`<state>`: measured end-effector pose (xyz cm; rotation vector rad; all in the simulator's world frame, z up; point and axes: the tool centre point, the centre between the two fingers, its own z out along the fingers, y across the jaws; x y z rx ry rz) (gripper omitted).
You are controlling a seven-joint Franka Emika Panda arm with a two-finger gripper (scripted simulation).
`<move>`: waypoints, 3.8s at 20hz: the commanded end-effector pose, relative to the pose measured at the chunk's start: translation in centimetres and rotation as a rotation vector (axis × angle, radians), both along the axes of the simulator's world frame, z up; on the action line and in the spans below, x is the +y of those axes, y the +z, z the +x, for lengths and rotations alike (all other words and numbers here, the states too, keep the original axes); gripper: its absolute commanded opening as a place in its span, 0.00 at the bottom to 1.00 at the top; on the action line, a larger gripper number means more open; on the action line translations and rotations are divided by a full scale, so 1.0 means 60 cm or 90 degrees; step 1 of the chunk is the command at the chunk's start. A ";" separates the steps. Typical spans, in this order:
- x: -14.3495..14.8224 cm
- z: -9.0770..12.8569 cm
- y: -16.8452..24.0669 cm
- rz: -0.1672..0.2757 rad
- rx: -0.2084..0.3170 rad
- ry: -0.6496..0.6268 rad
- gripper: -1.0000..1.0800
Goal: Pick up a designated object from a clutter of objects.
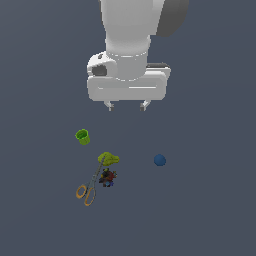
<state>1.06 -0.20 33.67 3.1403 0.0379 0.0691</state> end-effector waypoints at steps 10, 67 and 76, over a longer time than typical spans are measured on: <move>-0.005 0.005 -0.013 -0.001 0.001 0.029 0.96; -0.144 0.045 -0.389 -0.019 0.024 0.785 0.96; -0.150 0.042 -0.407 -0.018 0.024 0.823 0.96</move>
